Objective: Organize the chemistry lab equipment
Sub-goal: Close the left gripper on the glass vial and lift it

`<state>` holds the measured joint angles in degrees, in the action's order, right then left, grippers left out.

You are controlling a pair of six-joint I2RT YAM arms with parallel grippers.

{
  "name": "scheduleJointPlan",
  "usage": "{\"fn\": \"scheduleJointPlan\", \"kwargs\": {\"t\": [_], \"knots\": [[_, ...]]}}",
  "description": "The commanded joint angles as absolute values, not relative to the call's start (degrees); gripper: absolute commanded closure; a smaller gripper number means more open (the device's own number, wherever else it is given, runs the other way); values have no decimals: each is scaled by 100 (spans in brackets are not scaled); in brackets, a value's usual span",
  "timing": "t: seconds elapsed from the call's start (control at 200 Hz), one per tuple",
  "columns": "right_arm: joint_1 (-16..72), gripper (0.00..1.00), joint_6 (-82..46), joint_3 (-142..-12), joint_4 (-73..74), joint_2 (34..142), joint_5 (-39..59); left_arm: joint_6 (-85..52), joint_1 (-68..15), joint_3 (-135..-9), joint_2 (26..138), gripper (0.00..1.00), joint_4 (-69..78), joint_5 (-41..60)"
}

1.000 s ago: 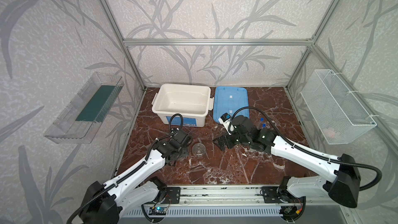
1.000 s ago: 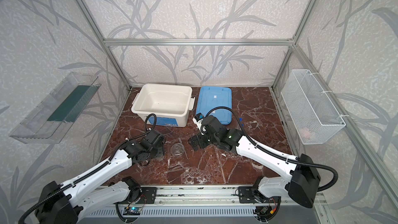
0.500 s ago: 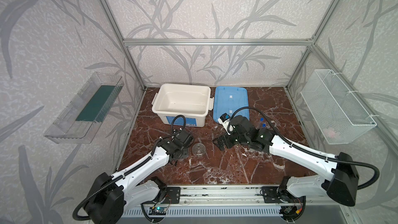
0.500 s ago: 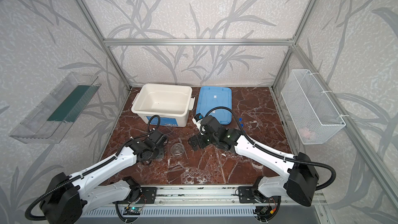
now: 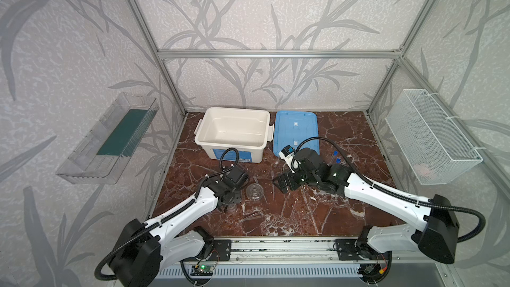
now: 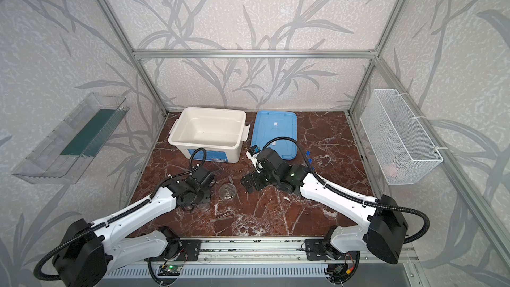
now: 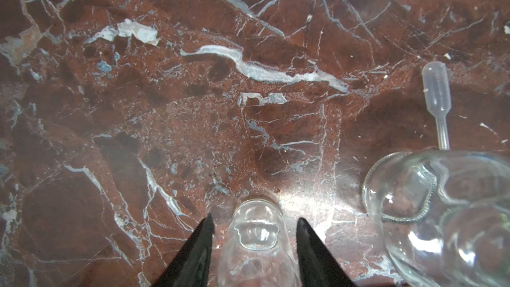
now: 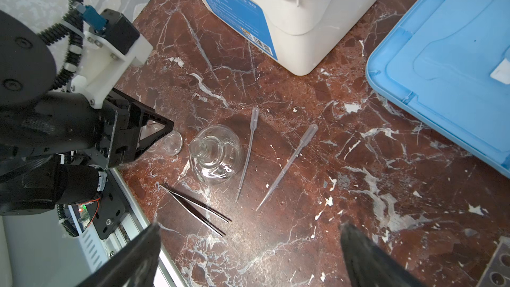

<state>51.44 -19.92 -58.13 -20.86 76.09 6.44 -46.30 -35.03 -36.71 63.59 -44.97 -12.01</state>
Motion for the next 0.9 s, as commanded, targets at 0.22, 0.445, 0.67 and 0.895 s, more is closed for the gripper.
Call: {"fn": "scheduleJointPlan", "kwargs": {"t": [0.22, 0.445, 0.67, 0.895], "knots": [[5194, 1, -2003, -5915, -1979, 7689, 584, -4705, -3536, -3914, 6154, 36, -5263, -1065], [5193, 1, -2022, -5897, -1942, 7743, 601, -4720, -3631, -3806, 6461, 27, -5016, -875], [5194, 1, -2012, -5845, -1959, 7708, 536, -4794, -3733, -3764, 6741, 28, -4913, -811], [5199, 1, -2013, -5862, -1924, 7765, 541, -4860, -3776, -3691, 6768, 35, -4931, -808]]}}
